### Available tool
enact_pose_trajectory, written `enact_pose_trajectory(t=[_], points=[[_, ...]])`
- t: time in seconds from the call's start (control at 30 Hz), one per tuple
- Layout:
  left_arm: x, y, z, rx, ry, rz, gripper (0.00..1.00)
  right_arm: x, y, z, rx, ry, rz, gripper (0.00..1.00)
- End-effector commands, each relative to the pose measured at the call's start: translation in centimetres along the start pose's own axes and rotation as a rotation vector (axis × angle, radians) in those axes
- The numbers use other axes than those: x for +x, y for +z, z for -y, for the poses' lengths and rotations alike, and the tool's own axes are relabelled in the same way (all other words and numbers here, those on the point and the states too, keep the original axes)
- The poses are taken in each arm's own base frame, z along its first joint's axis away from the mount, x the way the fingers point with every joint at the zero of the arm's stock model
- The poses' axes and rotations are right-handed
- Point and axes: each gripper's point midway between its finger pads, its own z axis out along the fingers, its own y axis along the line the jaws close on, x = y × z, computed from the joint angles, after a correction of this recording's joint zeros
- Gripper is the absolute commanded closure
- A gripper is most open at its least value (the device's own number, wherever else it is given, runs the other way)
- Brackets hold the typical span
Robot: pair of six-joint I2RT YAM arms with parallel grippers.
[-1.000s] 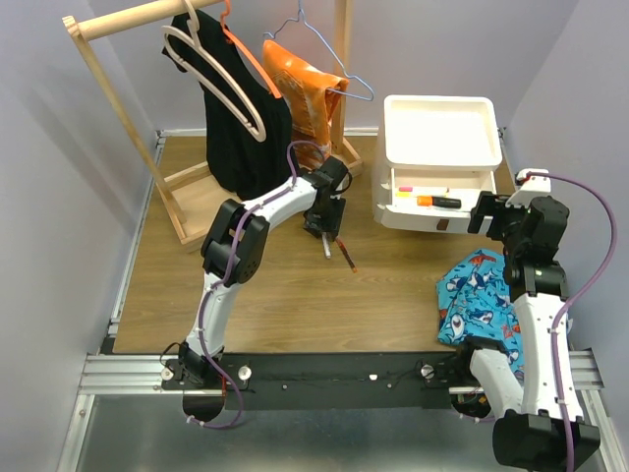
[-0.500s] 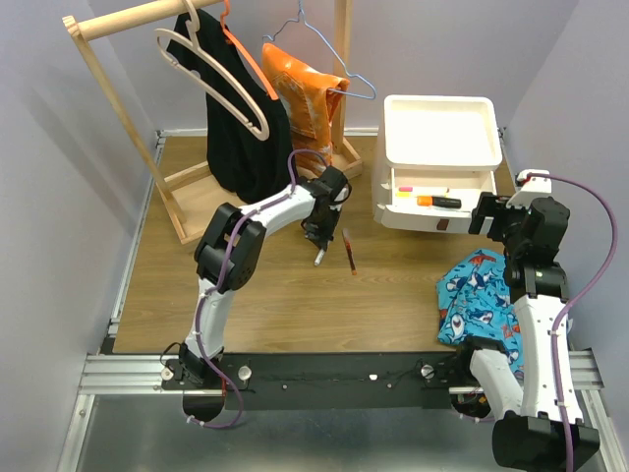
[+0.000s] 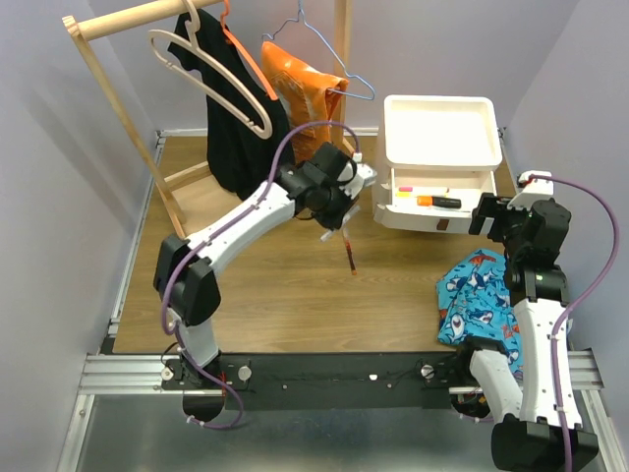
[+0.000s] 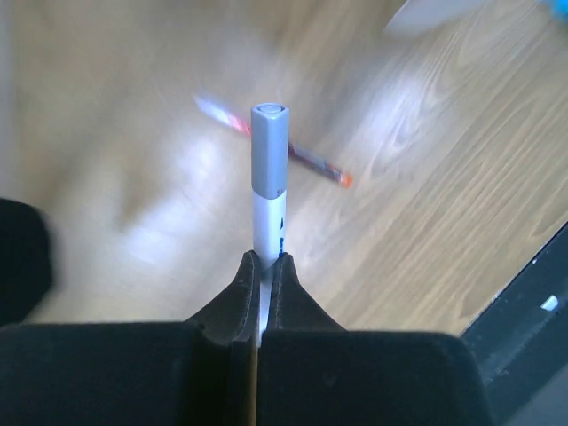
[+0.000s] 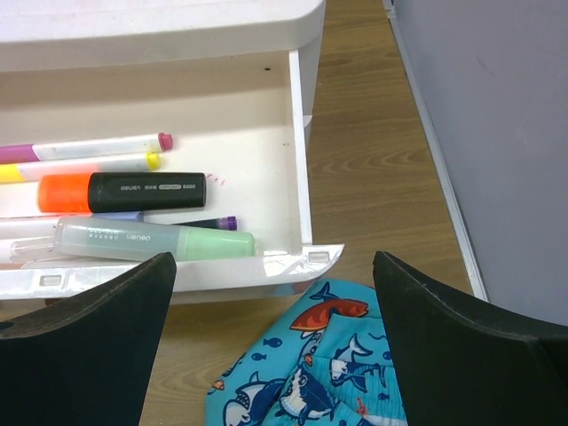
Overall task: Sort the stationery into containers
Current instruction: Pick up the pen from the center of the board, then place the pen in the drawer.
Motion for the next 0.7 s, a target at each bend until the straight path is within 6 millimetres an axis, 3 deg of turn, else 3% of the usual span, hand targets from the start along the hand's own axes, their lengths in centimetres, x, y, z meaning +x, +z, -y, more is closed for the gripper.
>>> enact_pose_trajectory(t=[0.0, 0.07, 0.13, 0.17, 0.23, 0.3, 0.33, 0.4, 0.43, 0.47, 0.67], points=[[-7.8, -7.8, 1.2, 0.013, 0.262, 0.308, 1.0, -0.5, 0.2, -0.3, -0.02, 0.018, 0.023, 0.0], [-10.8, -10.7, 2.5, 0.045, 0.346, 0.431, 1.0, -0.6, 0.3, -0.3, -0.02, 0.02, 0.029, 0.0], [-12.6, -11.7, 3.4, 0.075, 0.378, 0.496, 1.0, -0.8, 0.3, -0.3, -0.021, 0.021, 0.036, 0.0], [-14.5, -13.3, 4.4, 0.102, 0.402, 0.563, 1.0, -1.0, 0.2, -0.3, -0.021, 0.02, 0.039, 0.0], [-15.9, -12.8, 5.2, 0.128, 0.416, 0.587, 1.0, -1.1, 0.0, -0.3, -0.018, 0.021, 0.037, 0.0], [-17.9, -13.8, 7.2, 0.174, 0.491, 0.654, 1.0, -1.3, -0.1, -0.1, -0.012, 0.017, 0.043, 0.0], [-18.3, -12.8, 7.8, 0.197, 0.513, 0.651, 1.0, -1.2, -0.2, -0.1, -0.01, 0.016, 0.04, 0.0], [-19.8, -13.4, 9.8, 0.235, 0.567, 0.702, 1.0, -1.4, -0.4, -0.1, -0.01, 0.013, 0.043, 0.0], [-20.2, -12.0, 10.0, 0.25, 0.57, 0.692, 1.0, -1.5, -0.4, -0.1, -0.008, 0.013, 0.044, 0.0], [-21.1, -12.4, 10.4, 0.255, 0.583, 0.72, 1.0, -1.6, -0.5, 0.0, -0.007, 0.011, 0.046, 0.0], [-21.2, -7.2, 11.5, 0.297, 0.656, 0.665, 1.0, -1.8, -1.0, 0.2, 0.009, 0.005, 0.05, 0.0]])
